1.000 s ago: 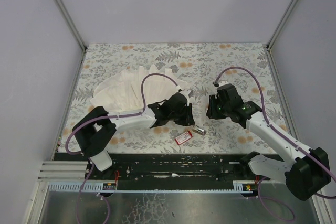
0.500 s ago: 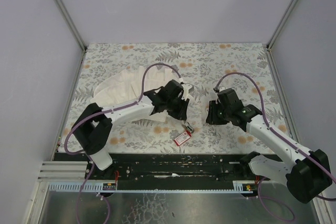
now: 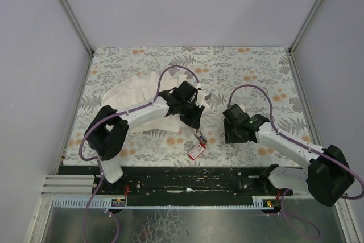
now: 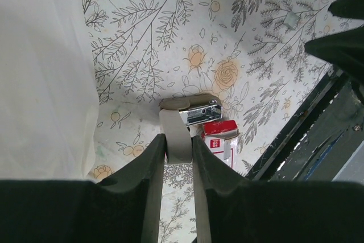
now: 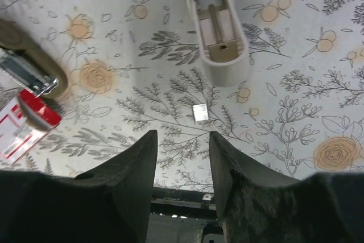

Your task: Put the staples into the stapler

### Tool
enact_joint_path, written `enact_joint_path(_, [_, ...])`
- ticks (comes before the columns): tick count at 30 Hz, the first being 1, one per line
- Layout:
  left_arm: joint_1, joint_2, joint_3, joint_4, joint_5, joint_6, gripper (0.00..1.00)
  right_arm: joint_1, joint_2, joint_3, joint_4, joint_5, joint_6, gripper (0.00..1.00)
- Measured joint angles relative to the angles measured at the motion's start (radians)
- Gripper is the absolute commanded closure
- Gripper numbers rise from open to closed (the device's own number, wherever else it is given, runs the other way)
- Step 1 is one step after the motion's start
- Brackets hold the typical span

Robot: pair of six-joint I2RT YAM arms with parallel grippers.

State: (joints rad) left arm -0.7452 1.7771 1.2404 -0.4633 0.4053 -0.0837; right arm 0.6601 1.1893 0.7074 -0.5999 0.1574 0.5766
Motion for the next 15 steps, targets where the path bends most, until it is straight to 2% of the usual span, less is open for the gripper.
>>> enact_joint_path(3, [0.0,0.014,0.008,-0.011,0.002,0.024,0.93,0.0,0.021,-0.009,0.0,0.03,0.015,0.52])
enact_joint_path(5, [0.001,0.018,0.011,-0.013,0.002,0.034,0.86,0.0,0.028,-0.024,0.006,0.04,0.019,0.52])
enact_joint_path(7, [0.001,0.019,0.011,-0.013,0.002,0.037,0.75,0.0,0.03,-0.04,0.013,0.04,0.018,0.52])
enact_joint_path(10, [0.001,0.019,0.011,-0.013,-0.002,0.037,0.54,0.0,0.041,-0.051,0.019,0.039,0.011,0.53])
enact_joint_path(13, [0.001,0.021,0.011,-0.014,-0.012,0.034,0.41,0.0,0.058,-0.051,0.038,0.04,0.003,0.55])
enact_joint_path(15, [0.001,0.02,0.011,-0.012,-0.024,0.029,0.36,0.0,0.074,-0.051,0.044,0.041,-0.002,0.55])
